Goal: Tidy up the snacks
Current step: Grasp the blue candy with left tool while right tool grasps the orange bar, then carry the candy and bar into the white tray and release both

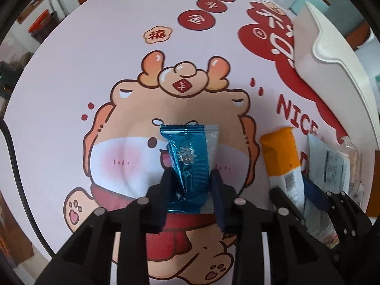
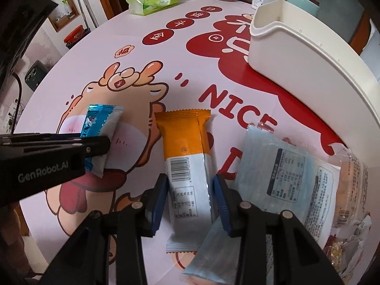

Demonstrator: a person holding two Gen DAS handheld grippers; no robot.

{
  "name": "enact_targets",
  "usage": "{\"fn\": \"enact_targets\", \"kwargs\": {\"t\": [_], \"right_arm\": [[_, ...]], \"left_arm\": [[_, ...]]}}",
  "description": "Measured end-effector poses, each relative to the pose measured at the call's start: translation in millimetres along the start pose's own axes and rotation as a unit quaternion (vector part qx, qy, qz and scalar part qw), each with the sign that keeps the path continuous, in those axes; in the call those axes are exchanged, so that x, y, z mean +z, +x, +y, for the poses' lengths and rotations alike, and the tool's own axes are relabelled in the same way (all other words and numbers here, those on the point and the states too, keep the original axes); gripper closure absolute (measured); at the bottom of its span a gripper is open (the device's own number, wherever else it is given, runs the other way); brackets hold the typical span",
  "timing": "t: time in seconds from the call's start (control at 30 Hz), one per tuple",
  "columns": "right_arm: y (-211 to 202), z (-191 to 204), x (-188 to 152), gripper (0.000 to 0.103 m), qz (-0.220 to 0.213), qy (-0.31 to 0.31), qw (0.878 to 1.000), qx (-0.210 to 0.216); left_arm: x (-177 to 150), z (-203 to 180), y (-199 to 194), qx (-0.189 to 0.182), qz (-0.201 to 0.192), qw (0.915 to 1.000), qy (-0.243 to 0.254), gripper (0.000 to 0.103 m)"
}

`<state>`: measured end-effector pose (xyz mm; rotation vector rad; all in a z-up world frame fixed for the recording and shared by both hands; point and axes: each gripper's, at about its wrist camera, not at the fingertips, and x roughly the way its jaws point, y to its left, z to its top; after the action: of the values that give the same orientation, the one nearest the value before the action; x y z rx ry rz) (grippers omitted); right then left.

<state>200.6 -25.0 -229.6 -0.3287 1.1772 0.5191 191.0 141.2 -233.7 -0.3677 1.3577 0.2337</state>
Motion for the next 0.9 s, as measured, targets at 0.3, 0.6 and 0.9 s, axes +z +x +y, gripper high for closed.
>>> {"fn": "enact_targets", "kwargs": {"t": [0.3, 0.6, 0.9], "right_arm": [[-37, 2, -9, 0.069, -0.037, 0.058, 0.995, 0.073], [-108, -16, -4, 0.069, -0.101, 0.103, 0.987, 0.075], [-201, -83, 34, 0.069, -0.178, 0.139, 0.973, 0.033]], "left_arm": [[-8, 15, -45, -0.020, -0.046, 0.9980, 0.038, 0.078], [8, -5, -119, -0.044, -0.115, 0.9843, 0.127, 0.078], [48, -66, -183, -0.079, -0.180, 0.9589, 0.205, 0.078]]}}
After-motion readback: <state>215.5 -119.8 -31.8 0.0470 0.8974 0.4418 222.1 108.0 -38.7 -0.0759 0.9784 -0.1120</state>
